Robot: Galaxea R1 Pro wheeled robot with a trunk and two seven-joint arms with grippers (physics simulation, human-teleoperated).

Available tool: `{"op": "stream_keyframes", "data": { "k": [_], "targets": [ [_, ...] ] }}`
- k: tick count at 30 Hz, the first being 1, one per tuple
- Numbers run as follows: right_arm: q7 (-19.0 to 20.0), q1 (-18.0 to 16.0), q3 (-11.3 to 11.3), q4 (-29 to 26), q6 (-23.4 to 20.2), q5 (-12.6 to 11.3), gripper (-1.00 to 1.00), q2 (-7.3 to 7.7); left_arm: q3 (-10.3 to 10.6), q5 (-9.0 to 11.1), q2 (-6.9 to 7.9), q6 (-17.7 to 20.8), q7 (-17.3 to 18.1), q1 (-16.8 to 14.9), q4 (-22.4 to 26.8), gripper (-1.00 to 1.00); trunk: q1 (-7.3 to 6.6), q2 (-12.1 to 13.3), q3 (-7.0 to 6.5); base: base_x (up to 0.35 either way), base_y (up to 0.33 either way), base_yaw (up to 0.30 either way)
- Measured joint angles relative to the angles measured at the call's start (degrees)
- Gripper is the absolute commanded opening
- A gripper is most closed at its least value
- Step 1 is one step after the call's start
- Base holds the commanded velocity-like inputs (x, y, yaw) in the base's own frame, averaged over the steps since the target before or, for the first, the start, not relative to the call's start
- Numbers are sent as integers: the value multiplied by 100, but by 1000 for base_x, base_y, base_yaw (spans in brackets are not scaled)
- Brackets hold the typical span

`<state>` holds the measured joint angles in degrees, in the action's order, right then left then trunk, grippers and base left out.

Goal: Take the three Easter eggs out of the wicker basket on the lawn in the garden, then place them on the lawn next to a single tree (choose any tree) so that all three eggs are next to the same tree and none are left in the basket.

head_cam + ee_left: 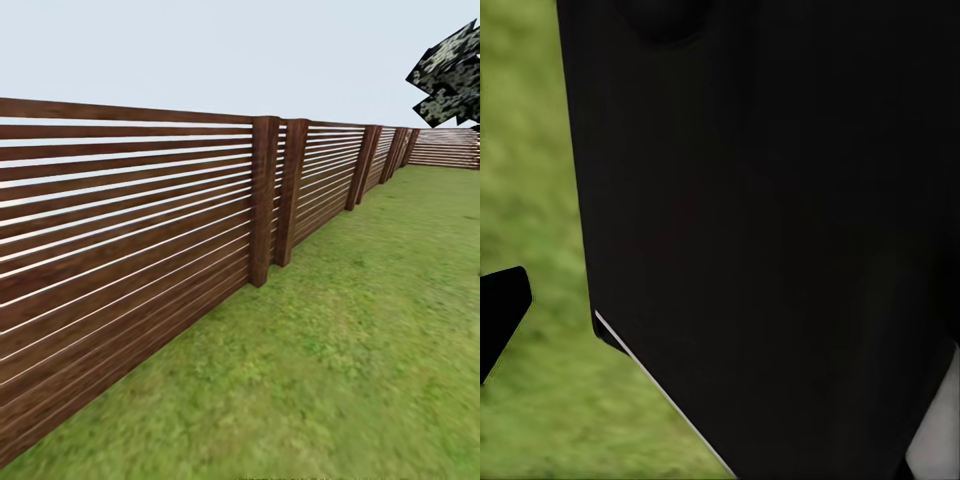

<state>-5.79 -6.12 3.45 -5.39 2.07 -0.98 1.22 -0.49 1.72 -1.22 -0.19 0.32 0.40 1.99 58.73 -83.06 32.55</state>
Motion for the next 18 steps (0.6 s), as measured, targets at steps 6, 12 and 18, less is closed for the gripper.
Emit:
{"op": "stream_keyframes", "data": {
  "k": [6,12,18],
  "targets": [
    [0,0,0,7,0,3,100,-14,0,1,-1,-1,0,0,0,100,0,0,33,0,0,-223],
    [0,0,0,7,0,3,100,-15,0,0,-1,-2,0,0,0,100,0,0,66,0,0,-227],
    [0,0,0,7,0,3,100,-15,0,-1,0,-2,0,0,0,100,0,0,98,0,0,-232]
  ]
}}
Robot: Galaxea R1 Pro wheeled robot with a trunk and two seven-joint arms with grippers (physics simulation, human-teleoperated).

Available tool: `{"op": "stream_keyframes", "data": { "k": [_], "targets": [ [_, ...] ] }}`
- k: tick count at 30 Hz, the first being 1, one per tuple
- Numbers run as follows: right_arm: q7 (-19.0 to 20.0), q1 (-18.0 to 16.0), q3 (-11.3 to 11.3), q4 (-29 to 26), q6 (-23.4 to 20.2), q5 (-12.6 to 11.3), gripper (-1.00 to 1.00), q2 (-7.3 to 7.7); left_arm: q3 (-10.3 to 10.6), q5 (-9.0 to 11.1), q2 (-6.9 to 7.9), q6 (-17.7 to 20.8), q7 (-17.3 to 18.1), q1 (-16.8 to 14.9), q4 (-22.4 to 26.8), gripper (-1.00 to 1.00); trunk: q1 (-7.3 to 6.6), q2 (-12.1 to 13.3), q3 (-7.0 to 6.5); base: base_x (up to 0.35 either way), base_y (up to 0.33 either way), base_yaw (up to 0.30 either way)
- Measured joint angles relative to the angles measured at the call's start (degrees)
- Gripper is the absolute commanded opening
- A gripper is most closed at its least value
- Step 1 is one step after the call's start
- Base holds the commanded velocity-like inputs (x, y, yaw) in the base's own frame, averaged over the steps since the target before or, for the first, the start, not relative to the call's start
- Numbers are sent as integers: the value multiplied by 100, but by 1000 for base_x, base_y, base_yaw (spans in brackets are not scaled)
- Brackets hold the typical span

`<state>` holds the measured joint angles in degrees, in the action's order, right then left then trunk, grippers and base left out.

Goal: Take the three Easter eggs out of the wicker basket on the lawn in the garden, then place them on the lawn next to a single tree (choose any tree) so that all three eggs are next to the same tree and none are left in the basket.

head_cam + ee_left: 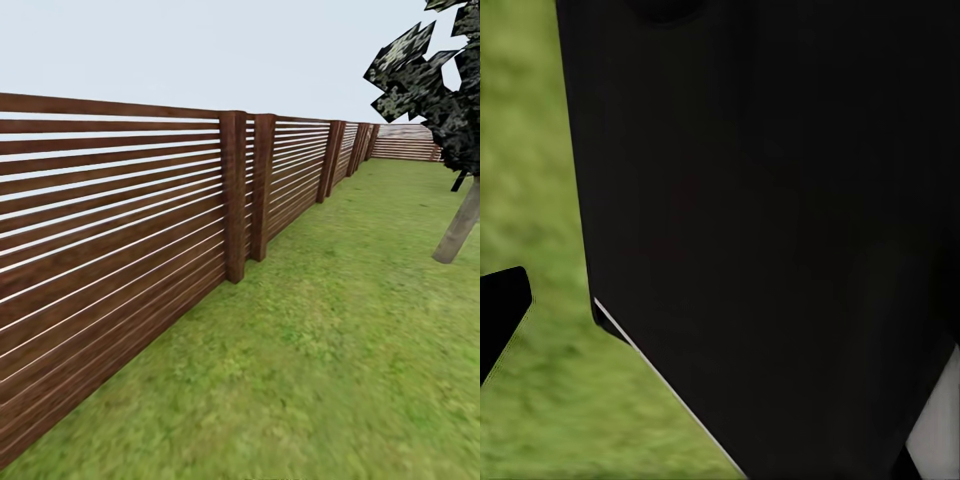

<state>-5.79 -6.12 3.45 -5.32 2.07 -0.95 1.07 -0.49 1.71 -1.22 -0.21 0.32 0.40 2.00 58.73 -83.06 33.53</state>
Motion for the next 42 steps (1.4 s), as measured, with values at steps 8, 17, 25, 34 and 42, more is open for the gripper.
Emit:
{"op": "stream_keyframes", "data": {
  "k": [8,17,25,34,42],
  "targets": [
    [0,0,0,0,0,-7,100,8,0,1,1,0,0,0,0,100,0,0,36,0,0,-243],
    [-6,0,7,0,3,-14,100,22,0,1,0,1,0,0,0,100,0,0,72,0,0,-246],
    [-60,0,8,-2,94,-10,100,0,0,4,0,-1,0,0,0,100,0,0,104,0,0,-246],
    [-110,0,4,24,416,-16,100,-17,1,1,2,0,0,0,0,100,0,0,143,0,0,-246],
    [-102,0,-5,24,442,-11,100,-23,0,2,1,0,0,0,0,100,0,0,178,0,0,-246]
  ]
}}
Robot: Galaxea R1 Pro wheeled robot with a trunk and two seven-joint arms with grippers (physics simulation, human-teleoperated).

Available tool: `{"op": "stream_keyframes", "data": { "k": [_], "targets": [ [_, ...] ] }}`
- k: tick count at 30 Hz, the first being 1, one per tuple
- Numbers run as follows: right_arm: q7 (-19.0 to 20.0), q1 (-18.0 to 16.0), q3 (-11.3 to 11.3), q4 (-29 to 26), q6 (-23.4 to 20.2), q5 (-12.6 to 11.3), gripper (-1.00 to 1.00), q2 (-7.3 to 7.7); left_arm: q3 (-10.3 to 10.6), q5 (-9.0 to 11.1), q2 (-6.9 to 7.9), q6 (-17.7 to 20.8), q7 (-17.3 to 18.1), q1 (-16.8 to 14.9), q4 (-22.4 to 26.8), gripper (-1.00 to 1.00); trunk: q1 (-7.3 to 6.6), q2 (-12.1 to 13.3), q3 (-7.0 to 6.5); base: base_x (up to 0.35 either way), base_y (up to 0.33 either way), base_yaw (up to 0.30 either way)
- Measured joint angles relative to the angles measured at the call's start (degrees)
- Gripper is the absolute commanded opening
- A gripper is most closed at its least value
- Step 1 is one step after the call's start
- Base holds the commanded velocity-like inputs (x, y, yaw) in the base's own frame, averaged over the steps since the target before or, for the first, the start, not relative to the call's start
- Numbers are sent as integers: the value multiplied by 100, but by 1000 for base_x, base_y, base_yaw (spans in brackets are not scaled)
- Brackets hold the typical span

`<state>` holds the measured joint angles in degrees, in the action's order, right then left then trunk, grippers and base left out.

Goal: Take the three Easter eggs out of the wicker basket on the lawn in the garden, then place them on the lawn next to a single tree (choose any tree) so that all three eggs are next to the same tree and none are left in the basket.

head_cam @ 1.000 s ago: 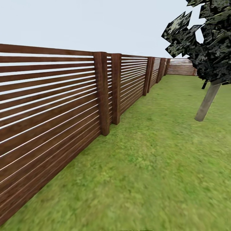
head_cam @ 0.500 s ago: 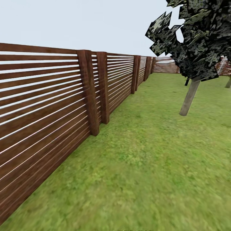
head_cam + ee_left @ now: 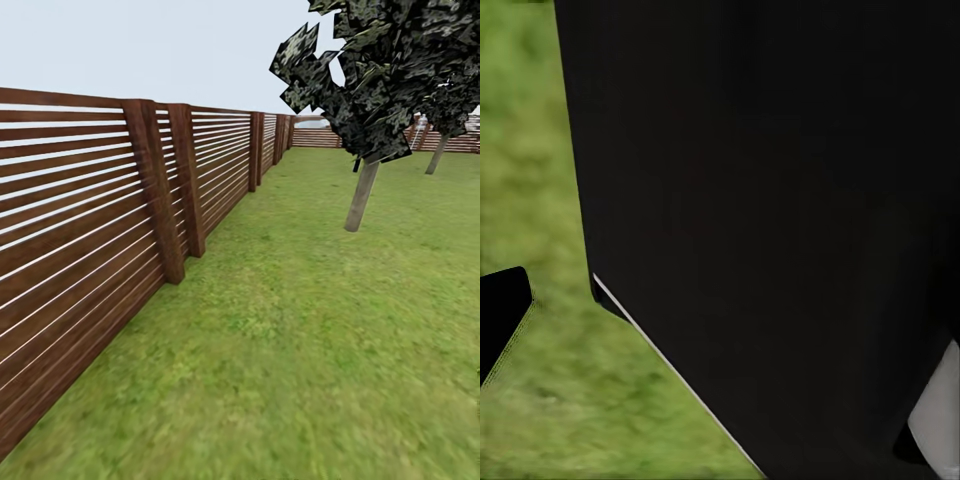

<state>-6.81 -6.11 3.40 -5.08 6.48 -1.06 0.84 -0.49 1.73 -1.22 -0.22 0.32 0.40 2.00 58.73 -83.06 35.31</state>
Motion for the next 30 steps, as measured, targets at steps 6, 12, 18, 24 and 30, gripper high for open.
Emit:
{"op": "stream_keyframes", "data": {
  "k": [6,12,18,24,30],
  "targets": [
    [3,0,-3,0,1,3,100,2,1,2,-1,1,0,0,0,100,0,0,16,0,0,-258],
    [18,0,-3,0,1,9,100,3,0,0,-1,1,0,0,0,100,0,0,17,0,0,-275],
    [28,0,-3,0,1,11,100,2,0,-2,-1,-1,0,0,0,100,0,0,18,0,0,-277],
    [28,0,-3,0,1,11,100,3,0,1,-1,-1,0,0,0,100,0,0,18,0,0,-277],
    [36,0,-4,0,1,11,100,5,0,0,-1,1,0,0,0,100,0,0,18,0,0,-277]
  ]
}}
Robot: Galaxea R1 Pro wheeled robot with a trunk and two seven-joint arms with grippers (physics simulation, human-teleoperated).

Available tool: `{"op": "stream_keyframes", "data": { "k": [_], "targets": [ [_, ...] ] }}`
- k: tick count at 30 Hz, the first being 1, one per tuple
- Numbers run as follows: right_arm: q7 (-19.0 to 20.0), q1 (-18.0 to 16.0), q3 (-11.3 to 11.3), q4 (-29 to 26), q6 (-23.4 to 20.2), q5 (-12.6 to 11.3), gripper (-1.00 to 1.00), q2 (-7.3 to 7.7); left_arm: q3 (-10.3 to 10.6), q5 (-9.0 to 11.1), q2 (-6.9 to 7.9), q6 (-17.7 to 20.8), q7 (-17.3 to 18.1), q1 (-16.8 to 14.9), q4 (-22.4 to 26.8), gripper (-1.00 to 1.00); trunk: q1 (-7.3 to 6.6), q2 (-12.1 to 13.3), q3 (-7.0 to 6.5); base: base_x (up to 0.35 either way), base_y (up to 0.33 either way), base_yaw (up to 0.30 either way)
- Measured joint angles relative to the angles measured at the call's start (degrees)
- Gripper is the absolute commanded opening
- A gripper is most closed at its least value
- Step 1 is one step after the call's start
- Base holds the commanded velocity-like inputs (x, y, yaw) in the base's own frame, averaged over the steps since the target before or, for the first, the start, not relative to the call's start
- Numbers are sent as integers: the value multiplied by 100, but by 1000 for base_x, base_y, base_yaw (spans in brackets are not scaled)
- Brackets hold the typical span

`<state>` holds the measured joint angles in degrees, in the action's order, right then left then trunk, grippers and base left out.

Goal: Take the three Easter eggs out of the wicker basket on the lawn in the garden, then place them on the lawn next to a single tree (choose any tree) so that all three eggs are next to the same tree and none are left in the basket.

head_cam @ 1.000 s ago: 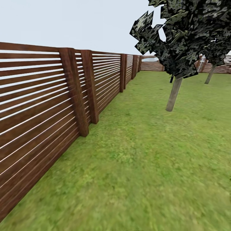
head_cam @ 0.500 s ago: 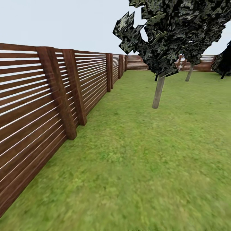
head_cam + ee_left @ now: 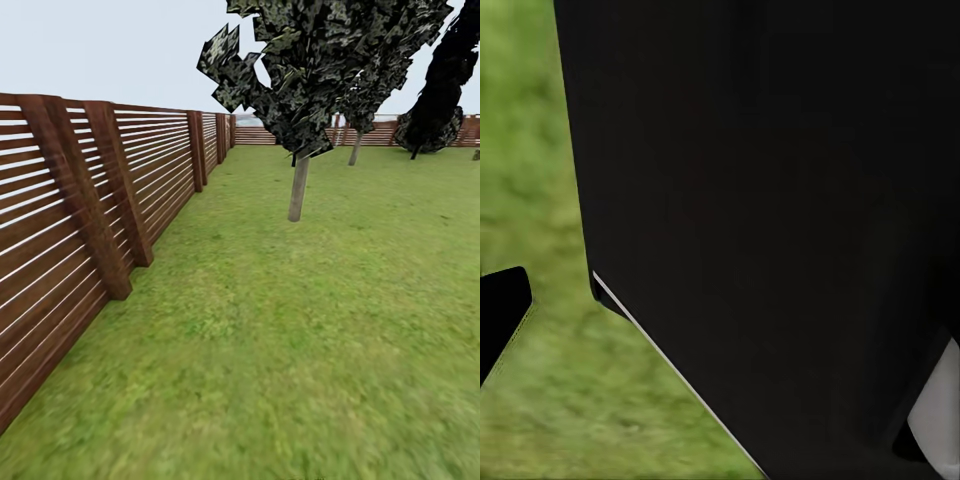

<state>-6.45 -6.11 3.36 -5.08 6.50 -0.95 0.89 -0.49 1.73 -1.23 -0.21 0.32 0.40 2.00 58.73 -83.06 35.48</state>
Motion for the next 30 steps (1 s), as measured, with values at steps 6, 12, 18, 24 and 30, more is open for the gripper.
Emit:
{"op": "stream_keyframes", "data": {
  "k": [6,12,18,24,30],
  "targets": [
    [1,0,-1,0,0,0,100,1,0,0,1,-1,0,0,0,100,0,0,0,0,0,-277],
    [1,0,-6,0,0,9,100,-7,0,-1,0,1,0,0,0,100,0,0,-2,0,0,-279],
    [2,0,-15,8,1,46,100,-8,0,0,0,1,0,0,0,100,0,0,-27,0,0,-275],
    [2,0,-15,9,1,48,100,-1,0,0,0,-3,0,0,0,100,0,0,-55,0,0,-273],
    [7,0,-8,9,-2,34,100,3,0,-1,0,-1,0,0,0,100,0,0,-84,0,0,-271]
  ]
}}
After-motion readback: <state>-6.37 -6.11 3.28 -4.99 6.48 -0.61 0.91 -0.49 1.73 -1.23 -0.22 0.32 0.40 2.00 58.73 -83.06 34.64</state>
